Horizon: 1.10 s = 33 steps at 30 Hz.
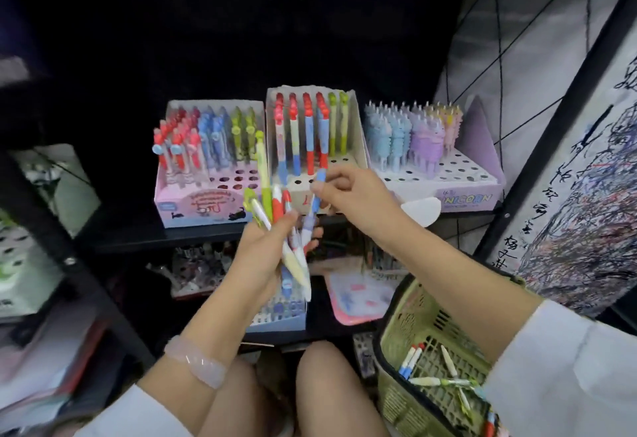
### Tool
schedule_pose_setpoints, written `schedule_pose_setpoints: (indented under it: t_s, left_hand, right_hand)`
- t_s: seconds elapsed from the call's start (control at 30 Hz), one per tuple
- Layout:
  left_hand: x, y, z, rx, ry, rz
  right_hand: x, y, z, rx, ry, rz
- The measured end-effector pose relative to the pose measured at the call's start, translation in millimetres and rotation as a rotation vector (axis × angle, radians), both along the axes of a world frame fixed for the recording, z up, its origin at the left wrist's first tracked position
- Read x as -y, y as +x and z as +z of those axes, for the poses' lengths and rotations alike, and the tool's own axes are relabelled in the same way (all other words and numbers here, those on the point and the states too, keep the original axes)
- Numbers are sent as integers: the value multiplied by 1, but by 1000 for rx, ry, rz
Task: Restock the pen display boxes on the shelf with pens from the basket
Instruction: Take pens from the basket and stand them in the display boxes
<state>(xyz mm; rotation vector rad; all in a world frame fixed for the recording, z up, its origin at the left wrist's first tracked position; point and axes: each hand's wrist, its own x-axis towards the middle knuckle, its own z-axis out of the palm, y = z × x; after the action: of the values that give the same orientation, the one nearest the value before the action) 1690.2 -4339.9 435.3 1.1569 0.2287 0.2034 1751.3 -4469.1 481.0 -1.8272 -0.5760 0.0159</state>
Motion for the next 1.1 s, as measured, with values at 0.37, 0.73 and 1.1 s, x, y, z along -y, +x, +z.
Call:
schedule_pose_setpoints:
  t_s: [0.37,0.73,1.1]
  left_hand:
    - [-99,-20,8,17,127,224]
    - [-117,-25,3,84,65,211]
    - [-113,-23,8,86,-61,203]
  right_hand:
    - [-109,35,62,331,70,-137]
    - [-159,51,29,418,-263,-80]
    - [-157,46,7,289,-214,142]
